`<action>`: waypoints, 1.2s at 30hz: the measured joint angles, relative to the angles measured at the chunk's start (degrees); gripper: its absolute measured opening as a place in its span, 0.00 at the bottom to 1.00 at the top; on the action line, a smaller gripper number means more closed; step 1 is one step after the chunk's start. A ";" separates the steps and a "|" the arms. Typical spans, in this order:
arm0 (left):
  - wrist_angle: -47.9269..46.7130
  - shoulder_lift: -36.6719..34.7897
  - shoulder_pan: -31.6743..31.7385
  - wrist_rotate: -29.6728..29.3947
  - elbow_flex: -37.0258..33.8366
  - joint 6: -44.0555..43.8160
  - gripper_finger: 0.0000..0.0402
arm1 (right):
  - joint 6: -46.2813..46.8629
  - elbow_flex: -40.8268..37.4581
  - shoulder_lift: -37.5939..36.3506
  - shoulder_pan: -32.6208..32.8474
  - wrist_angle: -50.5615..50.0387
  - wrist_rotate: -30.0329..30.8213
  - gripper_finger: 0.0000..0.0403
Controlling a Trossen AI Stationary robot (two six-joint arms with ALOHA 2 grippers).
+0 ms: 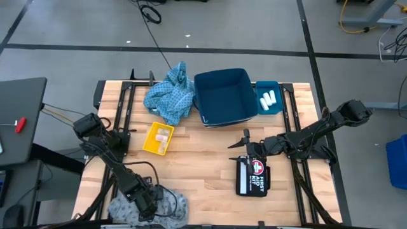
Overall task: Pick & place medical supplies in basket/bin
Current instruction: Put the gray patient gown into the blue laundry organizer
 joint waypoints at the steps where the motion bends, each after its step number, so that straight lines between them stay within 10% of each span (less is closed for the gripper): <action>1: 0.28 0.02 0.26 -1.00 -0.02 0.00 0.64 | -0.03 0.00 0.00 0.00 -0.02 0.00 0.55; 7: 2.87 0.33 2.57 -2.79 -0.24 3.34 0.12 | -0.46 0.00 0.00 0.00 -0.02 -0.04 0.55; 36: 6.84 -34.05 7.04 -31.67 -0.55 15.96 0.12 | 1.73 0.00 0.00 0.37 0.07 -4.59 0.55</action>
